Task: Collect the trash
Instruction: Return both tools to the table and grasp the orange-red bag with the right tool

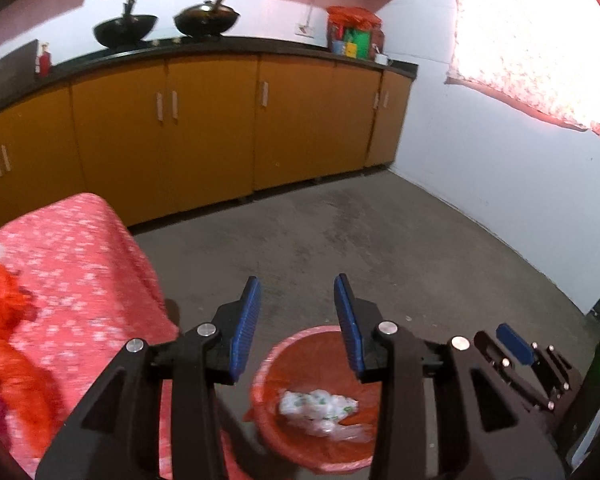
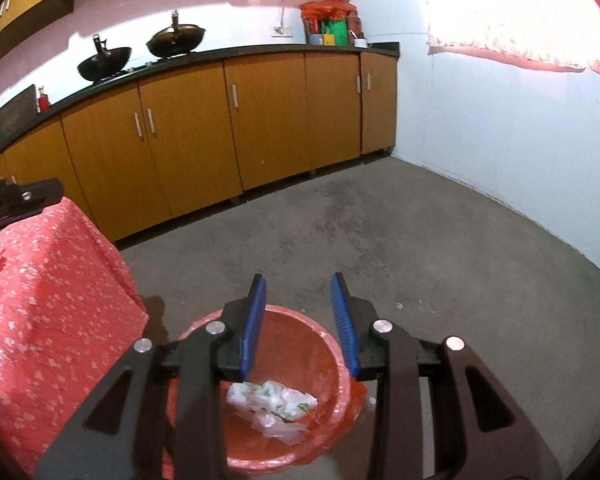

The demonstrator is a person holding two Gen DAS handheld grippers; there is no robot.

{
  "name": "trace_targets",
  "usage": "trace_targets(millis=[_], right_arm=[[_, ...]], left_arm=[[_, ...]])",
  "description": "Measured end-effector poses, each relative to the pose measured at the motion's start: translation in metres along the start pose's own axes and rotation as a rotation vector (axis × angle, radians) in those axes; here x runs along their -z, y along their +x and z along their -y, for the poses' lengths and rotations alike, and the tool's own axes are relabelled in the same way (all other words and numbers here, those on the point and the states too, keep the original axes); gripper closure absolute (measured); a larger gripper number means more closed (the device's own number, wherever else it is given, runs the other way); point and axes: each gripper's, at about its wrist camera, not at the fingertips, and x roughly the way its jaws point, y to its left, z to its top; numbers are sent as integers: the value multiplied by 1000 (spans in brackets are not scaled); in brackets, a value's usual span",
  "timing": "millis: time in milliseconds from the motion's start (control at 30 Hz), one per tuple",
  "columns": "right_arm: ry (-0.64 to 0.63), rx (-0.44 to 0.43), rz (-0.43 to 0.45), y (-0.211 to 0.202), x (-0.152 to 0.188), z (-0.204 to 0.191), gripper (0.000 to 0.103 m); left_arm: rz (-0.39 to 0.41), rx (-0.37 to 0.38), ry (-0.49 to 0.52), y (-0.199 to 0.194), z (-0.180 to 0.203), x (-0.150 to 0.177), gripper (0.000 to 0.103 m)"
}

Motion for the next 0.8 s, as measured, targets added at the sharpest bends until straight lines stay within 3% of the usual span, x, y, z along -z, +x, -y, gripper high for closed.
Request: trace_targets(millis=[233, 400, 567, 800], right_arm=[[-62, -131, 25, -21, -16, -56, 69], [-132, -327, 23, -43, -28, -131, 69], [-221, -547, -40, -56, -25, -223, 63], [-326, -637, -100, -57, -7, -311, 53]], left_arm=[[45, -104, -27, -75, -62, 11, 65], [70, -208, -76, -134, -118, 31, 63], [73, -346, -137, -178, -177, 58, 62], [92, -434, -241, -212, -238, 91, 55]])
